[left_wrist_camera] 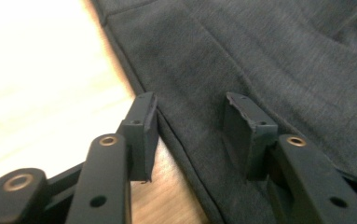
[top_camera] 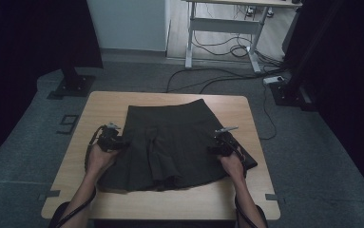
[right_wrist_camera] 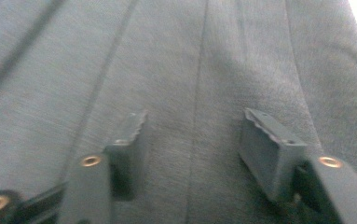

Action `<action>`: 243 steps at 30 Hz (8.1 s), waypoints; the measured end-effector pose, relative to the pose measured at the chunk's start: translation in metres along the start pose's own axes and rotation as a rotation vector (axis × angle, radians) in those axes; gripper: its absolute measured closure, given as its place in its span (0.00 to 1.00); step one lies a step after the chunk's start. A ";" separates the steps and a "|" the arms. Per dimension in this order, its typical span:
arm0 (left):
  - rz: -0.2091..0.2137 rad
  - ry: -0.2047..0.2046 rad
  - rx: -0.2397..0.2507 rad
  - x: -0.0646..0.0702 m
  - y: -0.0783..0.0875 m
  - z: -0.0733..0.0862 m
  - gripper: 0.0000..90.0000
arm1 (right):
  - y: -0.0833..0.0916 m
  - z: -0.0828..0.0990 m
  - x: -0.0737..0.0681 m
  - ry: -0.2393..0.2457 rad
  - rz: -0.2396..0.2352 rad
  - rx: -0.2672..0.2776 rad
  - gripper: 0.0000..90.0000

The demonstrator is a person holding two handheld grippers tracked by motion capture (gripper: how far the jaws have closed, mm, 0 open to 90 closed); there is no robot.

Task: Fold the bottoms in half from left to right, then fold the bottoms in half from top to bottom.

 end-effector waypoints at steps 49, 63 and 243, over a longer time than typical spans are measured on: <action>0.071 -0.069 0.093 0.056 0.037 0.006 0.25 | 0.055 0.068 0.003 -0.042 -0.024 0.062 0.29; 0.005 -0.007 0.040 0.023 -0.013 -0.027 0.16 | 0.061 0.057 -0.021 0.013 -0.099 0.076 0.18; 0.069 -0.267 0.334 0.154 -0.041 -0.220 0.95 | 0.164 0.009 -0.071 0.175 -0.212 0.320 0.94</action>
Point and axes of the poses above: each handheld gripper's, and its own axes: y roughly backward along the jaws, z roughly out of its underside, x roughly to its right, the point moved 7 cm from there along -y, roughly forward along the jaws
